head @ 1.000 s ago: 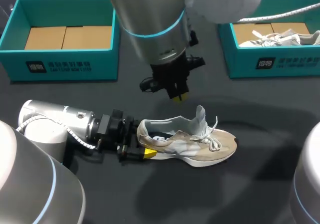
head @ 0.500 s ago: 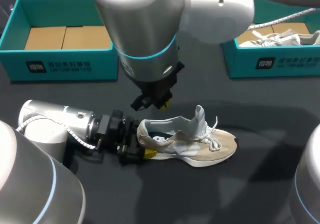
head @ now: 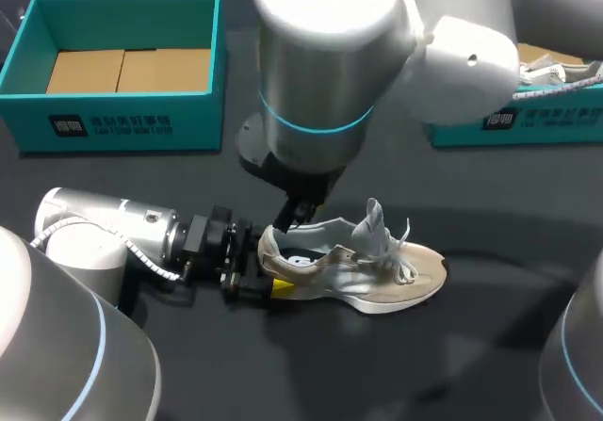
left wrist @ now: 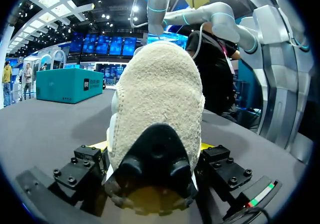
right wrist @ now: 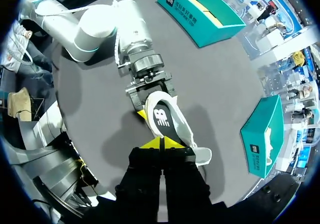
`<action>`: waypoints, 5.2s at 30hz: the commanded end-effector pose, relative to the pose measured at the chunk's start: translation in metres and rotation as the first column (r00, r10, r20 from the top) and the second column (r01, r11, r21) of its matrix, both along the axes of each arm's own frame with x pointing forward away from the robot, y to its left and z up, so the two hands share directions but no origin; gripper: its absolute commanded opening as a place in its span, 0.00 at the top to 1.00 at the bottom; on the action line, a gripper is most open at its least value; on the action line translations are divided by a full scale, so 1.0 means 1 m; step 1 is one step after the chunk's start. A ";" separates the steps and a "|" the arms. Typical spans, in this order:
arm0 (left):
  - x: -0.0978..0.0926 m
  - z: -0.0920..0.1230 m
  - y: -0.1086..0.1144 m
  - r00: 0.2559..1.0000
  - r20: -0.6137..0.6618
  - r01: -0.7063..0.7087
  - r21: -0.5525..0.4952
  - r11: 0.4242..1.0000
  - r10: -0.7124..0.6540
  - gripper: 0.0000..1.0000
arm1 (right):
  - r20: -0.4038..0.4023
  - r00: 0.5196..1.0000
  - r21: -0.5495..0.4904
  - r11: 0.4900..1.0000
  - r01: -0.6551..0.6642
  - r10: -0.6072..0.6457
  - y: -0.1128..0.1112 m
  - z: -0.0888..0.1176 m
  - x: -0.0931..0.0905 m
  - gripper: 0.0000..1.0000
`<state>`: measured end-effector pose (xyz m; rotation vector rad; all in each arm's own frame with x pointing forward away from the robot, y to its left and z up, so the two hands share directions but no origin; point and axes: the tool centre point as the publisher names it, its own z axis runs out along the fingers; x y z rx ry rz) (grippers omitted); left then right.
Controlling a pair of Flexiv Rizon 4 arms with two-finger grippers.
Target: Take the shoe out of the shoebox, open the shoe tongue, remove and reinsert the insole, then place the shoe into the shoebox
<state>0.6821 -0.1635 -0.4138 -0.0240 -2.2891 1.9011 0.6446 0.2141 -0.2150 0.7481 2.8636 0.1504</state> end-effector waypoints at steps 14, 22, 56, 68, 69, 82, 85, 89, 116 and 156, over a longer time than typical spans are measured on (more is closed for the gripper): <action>-0.001 -0.003 0.002 1.000 0.000 -0.004 -0.001 1.000 0.004 1.00 | -0.116 0.974 0.020 0.980 -0.196 0.197 0.009 -0.036 0.017 1.00; -0.001 -0.003 0.002 1.000 0.000 -0.004 -0.001 1.000 0.004 1.00 | -0.120 0.962 0.006 0.970 -0.244 0.243 0.018 -0.056 0.022 1.00; -0.001 -0.003 0.002 1.000 0.000 -0.004 -0.001 1.000 0.004 1.00 | -0.125 0.946 0.027 0.955 -0.297 0.298 0.003 -0.123 0.031 1.00; -0.001 -0.003 0.002 1.000 0.000 -0.004 -0.001 1.000 0.004 1.00 | -0.129 0.922 0.015 0.930 -0.366 0.365 -0.007 -0.147 0.047 1.00; -0.001 -0.003 0.002 1.000 0.000 -0.004 -0.001 1.000 0.004 1.00 | -0.130 0.920 0.013 0.929 -0.371 0.370 -0.007 -0.148 0.048 1.00; -0.001 -0.003 0.002 1.000 0.000 -0.004 -0.001 1.000 0.004 1.00 | -0.127 0.940 0.013 0.948 -0.317 0.316 -0.035 -0.164 0.052 1.00; -0.001 -0.003 0.002 1.000 0.000 -0.004 -0.001 1.000 0.004 1.00 | -0.120 0.947 0.017 0.954 -0.299 0.299 -0.043 -0.165 0.050 1.00; -0.001 -0.003 0.002 1.000 0.000 -0.004 -0.001 1.000 0.004 1.00 | -0.106 0.956 0.022 0.961 -0.274 0.275 -0.050 -0.165 0.046 1.00; -0.001 -0.003 0.002 1.000 0.000 -0.004 -0.001 1.000 0.004 1.00 | -0.235 0.909 0.086 0.939 -0.333 0.344 -0.049 -0.204 0.050 0.60; -0.001 -0.003 0.002 1.000 0.000 -0.004 -0.001 1.000 0.004 1.00 | 0.020 0.918 0.388 0.843 -0.372 0.396 -0.094 -0.172 0.020 1.00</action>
